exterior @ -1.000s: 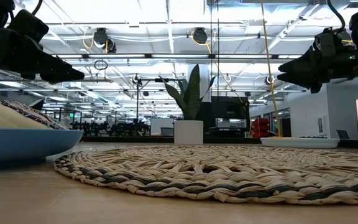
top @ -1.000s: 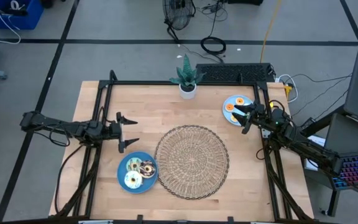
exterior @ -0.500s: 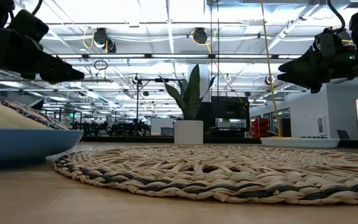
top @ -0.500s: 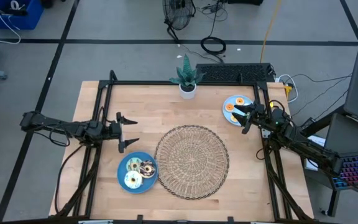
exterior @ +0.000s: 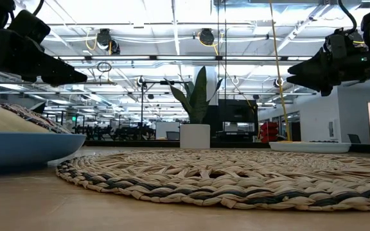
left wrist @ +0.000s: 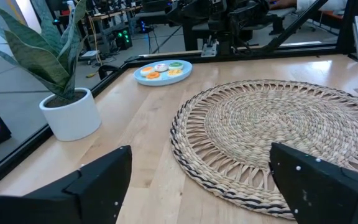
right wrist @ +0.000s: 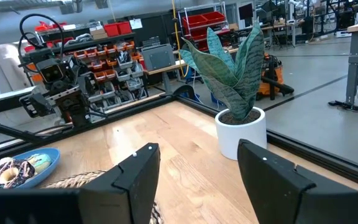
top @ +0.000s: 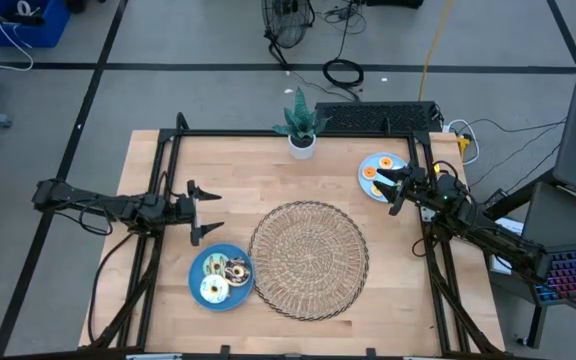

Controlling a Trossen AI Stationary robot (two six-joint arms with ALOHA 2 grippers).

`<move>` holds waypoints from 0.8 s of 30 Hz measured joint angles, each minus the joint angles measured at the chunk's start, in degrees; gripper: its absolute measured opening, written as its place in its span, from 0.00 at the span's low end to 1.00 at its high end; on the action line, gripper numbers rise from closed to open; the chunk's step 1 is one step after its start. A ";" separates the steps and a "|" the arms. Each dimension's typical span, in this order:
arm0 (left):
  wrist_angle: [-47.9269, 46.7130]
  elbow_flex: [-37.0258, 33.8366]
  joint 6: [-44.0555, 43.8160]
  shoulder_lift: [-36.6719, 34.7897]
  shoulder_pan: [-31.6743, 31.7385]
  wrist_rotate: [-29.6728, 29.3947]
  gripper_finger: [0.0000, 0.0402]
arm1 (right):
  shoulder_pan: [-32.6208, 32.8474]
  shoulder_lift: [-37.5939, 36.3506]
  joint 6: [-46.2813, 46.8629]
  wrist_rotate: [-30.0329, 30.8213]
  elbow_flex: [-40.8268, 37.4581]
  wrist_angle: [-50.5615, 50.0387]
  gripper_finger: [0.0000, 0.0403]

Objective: Pick & Place donuts
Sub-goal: Return to Home Position

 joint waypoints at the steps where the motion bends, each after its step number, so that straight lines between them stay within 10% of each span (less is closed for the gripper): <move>1: 0.00 0.00 0.00 0.00 -0.01 -0.01 0.94 | 0.01 0.00 -0.01 0.00 0.00 0.00 0.51; 24: 0.00 0.00 -0.09 0.00 0.01 0.01 0.93 | 0.00 0.00 -0.01 0.00 0.00 0.01 0.50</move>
